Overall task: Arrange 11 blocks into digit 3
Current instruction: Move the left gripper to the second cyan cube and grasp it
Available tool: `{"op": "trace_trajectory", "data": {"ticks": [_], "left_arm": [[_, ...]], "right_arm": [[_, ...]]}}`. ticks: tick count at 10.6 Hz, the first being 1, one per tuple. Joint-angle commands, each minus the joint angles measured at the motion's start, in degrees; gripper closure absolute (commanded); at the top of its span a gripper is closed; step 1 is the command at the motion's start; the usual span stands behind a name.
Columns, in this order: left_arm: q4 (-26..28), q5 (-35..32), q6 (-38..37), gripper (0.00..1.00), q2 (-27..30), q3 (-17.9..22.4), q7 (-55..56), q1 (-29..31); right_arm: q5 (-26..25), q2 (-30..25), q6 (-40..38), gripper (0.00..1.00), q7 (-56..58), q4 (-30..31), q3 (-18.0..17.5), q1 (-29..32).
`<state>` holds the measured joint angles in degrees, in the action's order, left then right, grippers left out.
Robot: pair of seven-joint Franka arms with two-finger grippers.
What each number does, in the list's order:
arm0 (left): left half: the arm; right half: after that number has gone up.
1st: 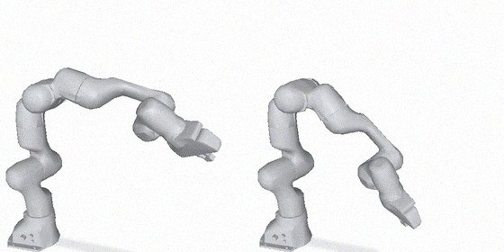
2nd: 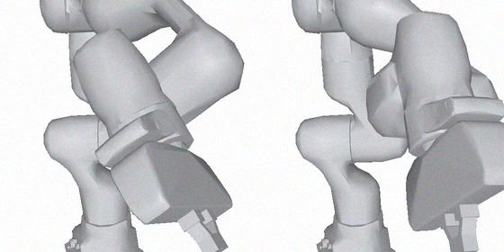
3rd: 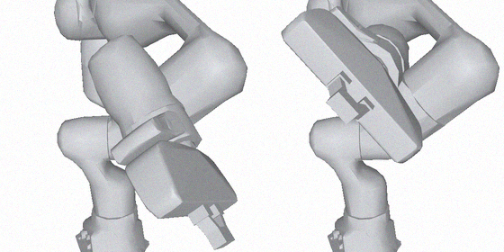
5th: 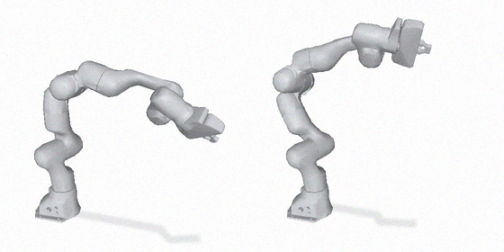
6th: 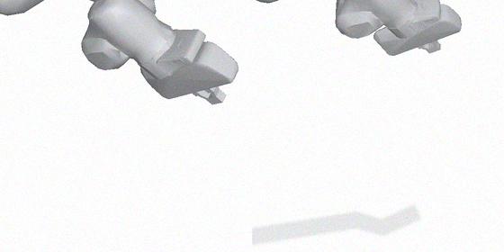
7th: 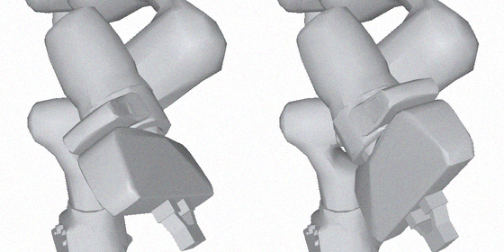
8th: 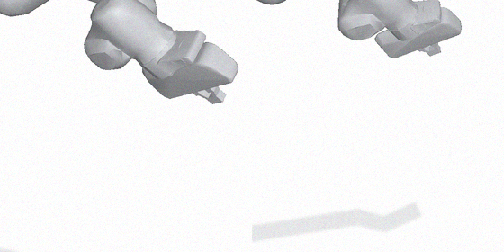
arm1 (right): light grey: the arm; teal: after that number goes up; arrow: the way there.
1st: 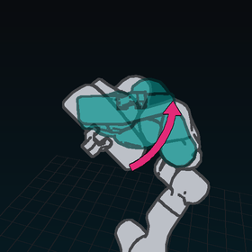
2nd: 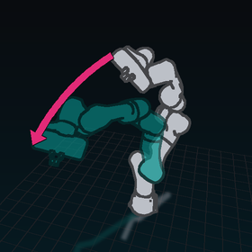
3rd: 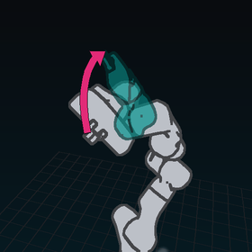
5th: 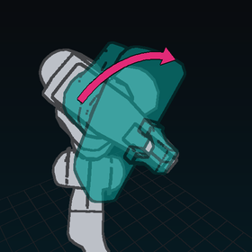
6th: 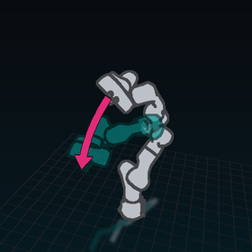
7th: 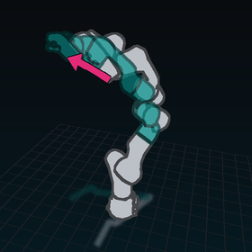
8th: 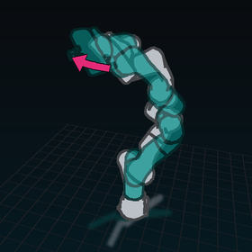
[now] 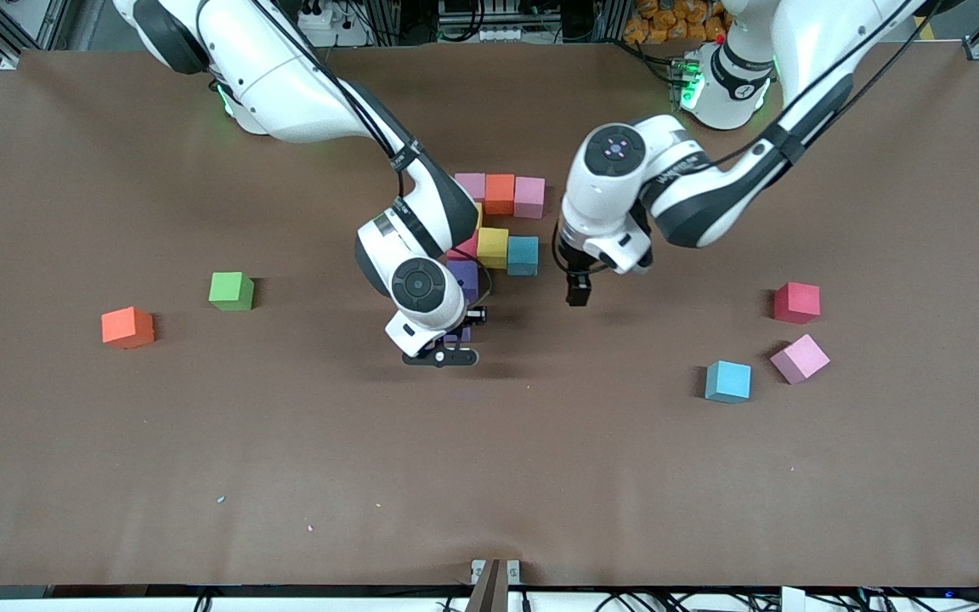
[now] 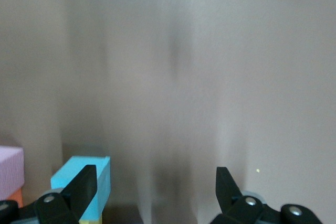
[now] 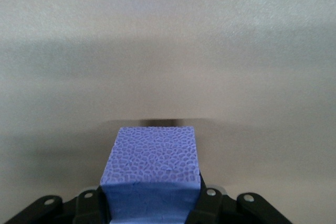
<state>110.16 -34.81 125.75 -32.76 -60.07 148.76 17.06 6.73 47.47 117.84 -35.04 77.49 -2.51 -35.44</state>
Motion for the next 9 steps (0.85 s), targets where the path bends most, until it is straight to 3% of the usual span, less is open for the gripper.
{"op": "trace_trajectory", "data": {"ticks": [1,5,9], "left_arm": [[0.5,-1.31,-1.3,0.0,0.51,-1.19,-8.5,5.05],[-1.43,-1.31,-1.3,0.0,-0.19,-0.41,-25.58,10.27],[-4.77,-1.31,-1.47,0.0,-1.95,6.34,-41.84,10.54]], "right_arm": [[0.65,1.22,-0.94,0.88,-1.17,-1.99,-0.12,-0.33],[1.01,1.57,-1.12,0.86,-1.08,-1.9,-0.21,-0.59],[1.09,2.36,-0.69,0.85,-1.08,-1.46,-0.21,-1.29]]}}
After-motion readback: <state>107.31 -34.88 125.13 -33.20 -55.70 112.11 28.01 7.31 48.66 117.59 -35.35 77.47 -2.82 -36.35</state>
